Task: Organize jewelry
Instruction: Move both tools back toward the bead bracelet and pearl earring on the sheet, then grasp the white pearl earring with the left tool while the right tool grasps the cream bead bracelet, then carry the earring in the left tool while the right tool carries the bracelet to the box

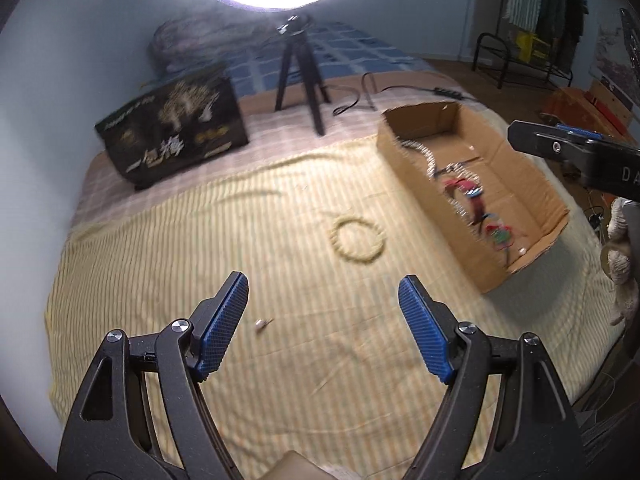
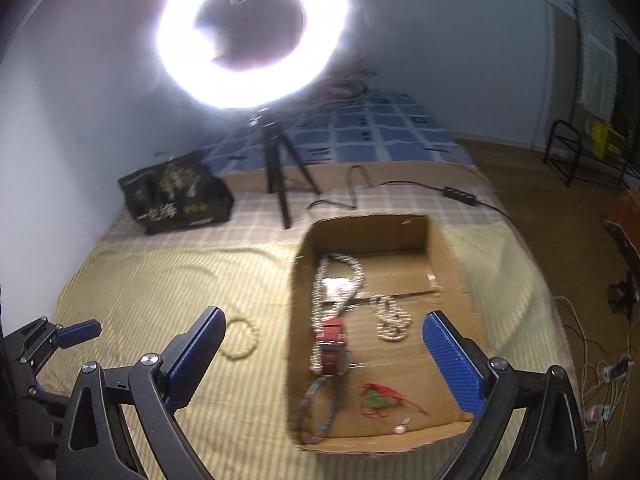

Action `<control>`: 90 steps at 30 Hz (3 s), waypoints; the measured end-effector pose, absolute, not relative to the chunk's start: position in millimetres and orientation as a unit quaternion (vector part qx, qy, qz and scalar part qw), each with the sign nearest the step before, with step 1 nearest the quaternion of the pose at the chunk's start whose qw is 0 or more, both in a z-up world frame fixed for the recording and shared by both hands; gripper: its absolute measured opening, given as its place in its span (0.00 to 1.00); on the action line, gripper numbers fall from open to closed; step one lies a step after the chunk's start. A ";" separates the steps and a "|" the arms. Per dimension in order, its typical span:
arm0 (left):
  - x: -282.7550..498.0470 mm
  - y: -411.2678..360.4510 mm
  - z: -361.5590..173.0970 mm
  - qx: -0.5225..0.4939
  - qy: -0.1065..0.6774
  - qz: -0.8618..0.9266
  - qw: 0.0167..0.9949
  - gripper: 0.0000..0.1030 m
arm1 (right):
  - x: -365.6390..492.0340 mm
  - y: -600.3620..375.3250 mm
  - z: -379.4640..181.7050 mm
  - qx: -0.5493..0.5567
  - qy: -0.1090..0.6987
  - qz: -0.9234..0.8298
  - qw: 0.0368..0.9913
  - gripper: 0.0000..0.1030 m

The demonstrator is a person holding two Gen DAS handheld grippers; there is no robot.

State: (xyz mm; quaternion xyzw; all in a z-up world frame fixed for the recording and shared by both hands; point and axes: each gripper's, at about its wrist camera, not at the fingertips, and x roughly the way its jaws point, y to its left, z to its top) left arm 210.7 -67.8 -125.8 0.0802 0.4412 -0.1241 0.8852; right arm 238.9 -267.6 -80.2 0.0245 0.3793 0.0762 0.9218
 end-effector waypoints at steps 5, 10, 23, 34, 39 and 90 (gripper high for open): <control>206.1 -40.6 -139.7 0.075 0.449 -0.108 0.884 0.78 | 246.9 -231.2 -91.4 0.005 0.398 0.111 0.911 0.94; 198.1 -21.8 -162.7 0.069 0.467 -0.099 0.876 0.78 | 257.1 -194.8 -109.6 -0.022 0.423 0.129 0.896 0.87; 202.9 6.8 -199.9 0.011 0.507 -0.088 0.858 0.60 | 283.3 -151.2 -160.7 -0.014 0.498 0.149 0.854 0.59; 229.9 5.9 -215.2 -0.034 0.520 -0.088 0.849 0.45 | 298.1 -143.3 -185.2 -0.004 0.531 0.149 0.834 0.40; 239.0 1.5 -224.3 -0.042 0.527 -0.085 0.845 0.40 | 303.5 -139.6 -191.4 -0.010 0.537 0.150 0.830 0.35; 211.3 4.5 -169.9 -0.025 0.454 -0.109 0.884 0.08 | 286.8 -145.4 -137.3 -0.005 0.469 0.193 0.862 0.05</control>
